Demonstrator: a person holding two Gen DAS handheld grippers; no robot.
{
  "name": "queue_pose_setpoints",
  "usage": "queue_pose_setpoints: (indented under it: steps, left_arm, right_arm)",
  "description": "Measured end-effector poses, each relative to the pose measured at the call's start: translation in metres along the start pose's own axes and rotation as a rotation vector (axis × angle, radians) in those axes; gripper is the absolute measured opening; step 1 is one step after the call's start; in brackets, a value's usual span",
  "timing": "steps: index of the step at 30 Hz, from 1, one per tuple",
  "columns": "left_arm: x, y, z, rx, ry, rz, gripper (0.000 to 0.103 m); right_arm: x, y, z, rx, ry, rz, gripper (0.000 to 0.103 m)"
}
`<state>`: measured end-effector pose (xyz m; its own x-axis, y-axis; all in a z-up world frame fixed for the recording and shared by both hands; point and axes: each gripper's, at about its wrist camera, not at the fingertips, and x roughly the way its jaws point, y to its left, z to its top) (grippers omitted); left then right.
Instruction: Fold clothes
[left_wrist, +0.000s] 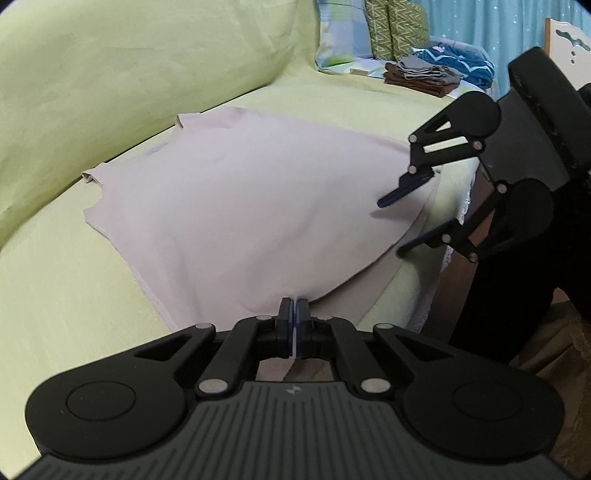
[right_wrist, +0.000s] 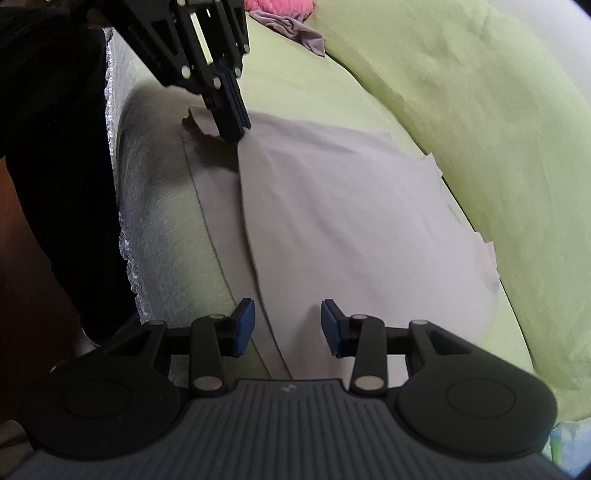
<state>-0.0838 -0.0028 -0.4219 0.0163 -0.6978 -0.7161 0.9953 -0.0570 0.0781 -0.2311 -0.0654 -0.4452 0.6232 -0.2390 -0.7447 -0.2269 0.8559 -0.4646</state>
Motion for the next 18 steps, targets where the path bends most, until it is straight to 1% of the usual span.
queue_pose_setpoints:
  steps: [3, 4, 7, 8, 9, 11, 14, 16, 18]
  left_arm:
    - [-0.002, 0.000, -0.002, 0.004, 0.005, -0.001, 0.000]
    - [-0.002, 0.000, -0.003, 0.005, 0.009, -0.002, 0.000]
    - [-0.005, -0.002, -0.005, 0.009, 0.016, -0.003, 0.000]
    - [-0.005, -0.003, -0.005, 0.015, 0.019, 0.000, 0.000]
    - [-0.004, -0.004, -0.005, 0.027, 0.024, 0.004, 0.000]
    - [-0.002, -0.011, -0.005, 0.088, 0.047, 0.008, 0.000]
    - [0.002, -0.024, -0.006, 0.190, 0.092, 0.004, 0.000]
    - [0.006, -0.029, -0.006, 0.225, 0.112, -0.003, 0.000]
    - [0.008, -0.031, -0.006, 0.235, 0.125, -0.007, 0.000]
  right_arm:
    - [0.001, 0.002, -0.001, -0.019, -0.006, -0.014, 0.028]
    - [0.000, 0.003, -0.001, -0.032, -0.010, -0.019, 0.025]
    - [-0.001, 0.004, -0.002, -0.055, -0.011, -0.035, 0.012]
    - [-0.001, 0.004, -0.002, -0.061, -0.010, -0.042, 0.006]
    - [-0.003, 0.004, -0.002, -0.062, -0.017, -0.048, 0.003]
    - [-0.006, 0.005, -0.001, -0.072, -0.019, -0.044, 0.000]
    - [-0.011, 0.008, 0.000, -0.097, -0.012, -0.014, 0.000]
    - [-0.011, 0.010, -0.001, -0.105, -0.003, 0.006, 0.000]
    - [-0.010, 0.012, -0.003, -0.108, 0.002, 0.017, 0.000]
